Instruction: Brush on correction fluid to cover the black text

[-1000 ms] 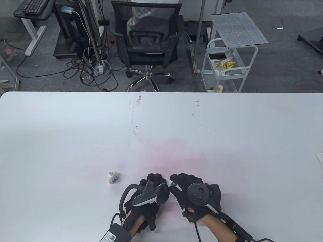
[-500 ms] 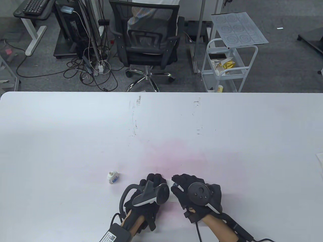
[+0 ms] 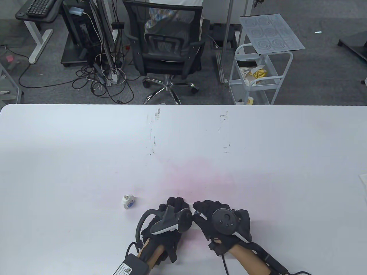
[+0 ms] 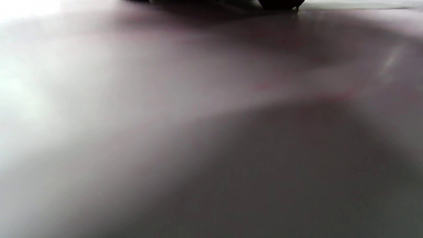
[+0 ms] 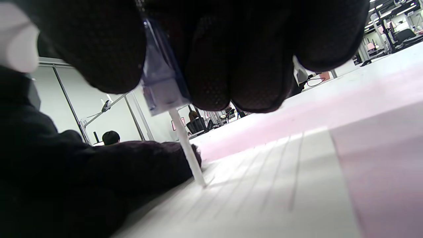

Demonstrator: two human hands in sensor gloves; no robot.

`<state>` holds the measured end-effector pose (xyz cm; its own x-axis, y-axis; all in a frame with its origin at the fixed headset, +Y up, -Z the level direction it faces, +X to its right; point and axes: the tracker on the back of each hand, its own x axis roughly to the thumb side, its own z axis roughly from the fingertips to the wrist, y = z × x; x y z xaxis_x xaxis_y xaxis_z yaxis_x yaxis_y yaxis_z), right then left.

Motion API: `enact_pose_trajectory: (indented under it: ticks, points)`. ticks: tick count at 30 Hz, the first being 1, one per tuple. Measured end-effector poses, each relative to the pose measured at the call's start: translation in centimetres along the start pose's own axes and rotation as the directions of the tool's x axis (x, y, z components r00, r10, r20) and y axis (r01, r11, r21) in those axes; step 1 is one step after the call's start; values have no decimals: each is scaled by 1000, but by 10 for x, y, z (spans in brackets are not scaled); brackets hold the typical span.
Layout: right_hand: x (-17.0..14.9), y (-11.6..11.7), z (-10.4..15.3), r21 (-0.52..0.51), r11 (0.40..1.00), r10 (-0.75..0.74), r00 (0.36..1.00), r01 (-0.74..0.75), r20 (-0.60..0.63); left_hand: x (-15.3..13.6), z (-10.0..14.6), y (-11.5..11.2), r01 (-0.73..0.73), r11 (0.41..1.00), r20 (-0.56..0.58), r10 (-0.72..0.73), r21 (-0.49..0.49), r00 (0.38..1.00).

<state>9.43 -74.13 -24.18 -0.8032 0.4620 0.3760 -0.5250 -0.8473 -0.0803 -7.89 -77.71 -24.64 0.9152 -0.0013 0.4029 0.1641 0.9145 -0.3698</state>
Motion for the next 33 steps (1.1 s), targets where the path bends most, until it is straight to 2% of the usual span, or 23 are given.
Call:
enact_pose_trajectory:
  ticks: [5,10,19,23,28,33]
  points:
    - [2,-4,2,-22,1000,-7,1000,7,6,0,0,0,0,1000,0,0,0,1000]
    - [2,-4,0,-100,995,11,1000,-8,28,0,0,0,0,1000,0,0,0,1000]
    - [3,0,1,-12,1000,18,1000,-18,20,0,0,0,0,1000,0,0,0,1000]
    - [4,-4,1,-26,1000,5,1000,-4,20,0,0,0,0,1000,0,0,0,1000]
    - [3,-7,-1,-98,995,-8,1000,10,24,0,0,0,0,1000,0,0,0,1000]
    - [5,-1,-3,-62,998,-1,999,4,41,0,0,0,1,1000,-2,-1,-2,1000]
